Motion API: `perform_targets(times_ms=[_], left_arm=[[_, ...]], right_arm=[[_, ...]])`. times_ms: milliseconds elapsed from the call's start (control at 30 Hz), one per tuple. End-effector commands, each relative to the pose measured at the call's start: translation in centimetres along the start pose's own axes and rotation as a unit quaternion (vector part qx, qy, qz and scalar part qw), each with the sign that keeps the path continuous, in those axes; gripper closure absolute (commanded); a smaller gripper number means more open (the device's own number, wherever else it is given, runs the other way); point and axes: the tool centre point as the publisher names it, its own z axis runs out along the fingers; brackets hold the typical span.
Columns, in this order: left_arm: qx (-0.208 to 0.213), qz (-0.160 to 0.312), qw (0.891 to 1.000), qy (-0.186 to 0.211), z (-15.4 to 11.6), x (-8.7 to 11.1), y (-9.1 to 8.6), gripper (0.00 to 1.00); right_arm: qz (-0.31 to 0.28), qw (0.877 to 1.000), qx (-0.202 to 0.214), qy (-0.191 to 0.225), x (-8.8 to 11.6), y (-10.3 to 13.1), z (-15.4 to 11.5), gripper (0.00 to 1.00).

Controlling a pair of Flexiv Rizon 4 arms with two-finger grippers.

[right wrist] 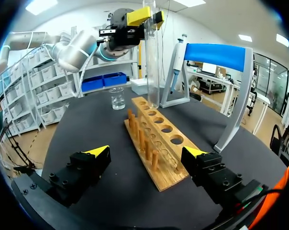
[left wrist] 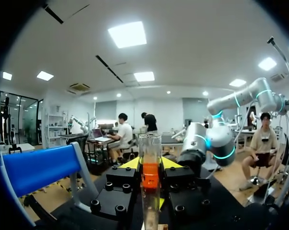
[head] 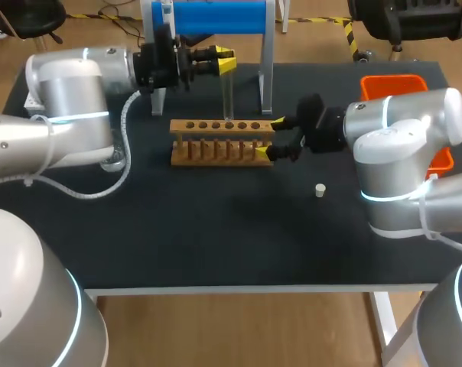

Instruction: Invert the test tube, pick up the pipette, mount the tip to pipette, aspirate from beaker and dispense into the tube, eject the tip, return the pipette, and cap with the stopper.

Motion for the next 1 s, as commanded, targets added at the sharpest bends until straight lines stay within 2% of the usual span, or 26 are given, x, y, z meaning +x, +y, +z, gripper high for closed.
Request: perform_targets(times_ms=[33,433,1000], left_arm=[[0.0,-0.003,1.0,0.007,0.1,-0.9,0.2,1.0],[0.012,-0.013,1.0,0.014,0.7,-1.6,1.6,1.0],[0.005,-0.027,1.0,-0.002,-0.3,-1.6,3.3,1.0]], right_arm=[[0.0,1.0,0.0,0.0,0.0,0.0,0.0,0.0],[0.0,1.0,0.0,0.0,0.0,0.0,0.0,0.0],[0.0,1.0,0.0,0.0,0.0,0.0,0.0,0.0]])
